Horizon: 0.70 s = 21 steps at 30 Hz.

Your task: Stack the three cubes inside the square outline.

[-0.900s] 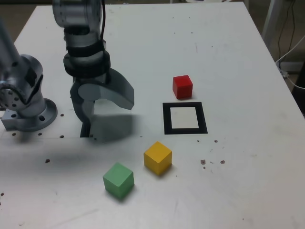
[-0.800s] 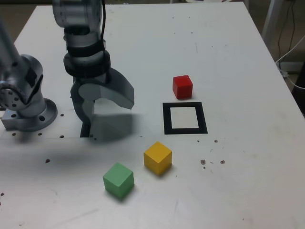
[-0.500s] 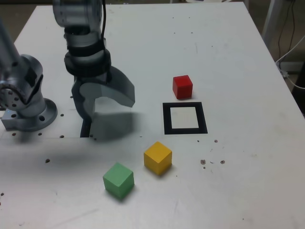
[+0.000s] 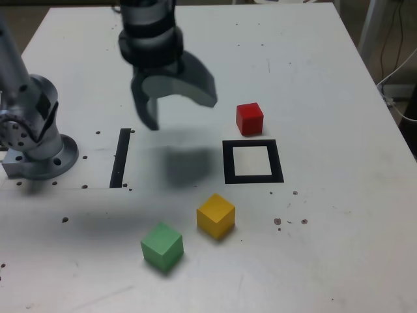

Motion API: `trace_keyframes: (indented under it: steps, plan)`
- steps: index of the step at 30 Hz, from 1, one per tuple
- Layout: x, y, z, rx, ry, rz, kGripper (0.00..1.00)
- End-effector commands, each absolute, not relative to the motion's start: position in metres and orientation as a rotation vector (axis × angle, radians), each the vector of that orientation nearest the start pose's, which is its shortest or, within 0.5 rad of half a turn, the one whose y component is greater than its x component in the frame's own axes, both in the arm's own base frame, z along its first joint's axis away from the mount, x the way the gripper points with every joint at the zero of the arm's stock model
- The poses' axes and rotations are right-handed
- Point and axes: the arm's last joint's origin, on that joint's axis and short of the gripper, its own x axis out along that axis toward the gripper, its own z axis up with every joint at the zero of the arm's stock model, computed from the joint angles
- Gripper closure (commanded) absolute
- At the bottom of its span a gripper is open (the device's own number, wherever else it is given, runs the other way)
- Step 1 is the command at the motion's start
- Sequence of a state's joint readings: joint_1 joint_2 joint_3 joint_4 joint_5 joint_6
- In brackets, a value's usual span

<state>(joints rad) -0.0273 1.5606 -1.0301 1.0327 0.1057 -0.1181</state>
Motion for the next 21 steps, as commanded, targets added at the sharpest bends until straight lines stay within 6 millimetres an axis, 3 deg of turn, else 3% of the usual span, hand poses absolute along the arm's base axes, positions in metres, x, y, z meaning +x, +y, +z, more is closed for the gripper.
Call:
trace_keyframes:
  steps: [1, 7, 21]
  plan:
    - [0.227, 0.003, 0.279, 0.013, 1.551, 0.159, 0.02]
    - [0.27, 0.021, 0.284, 0.031, 1.588, 0.15, 0.02]
    - [0.334, 0.05, 0.254, 0.044, 1.689, 0.175, 0.04]
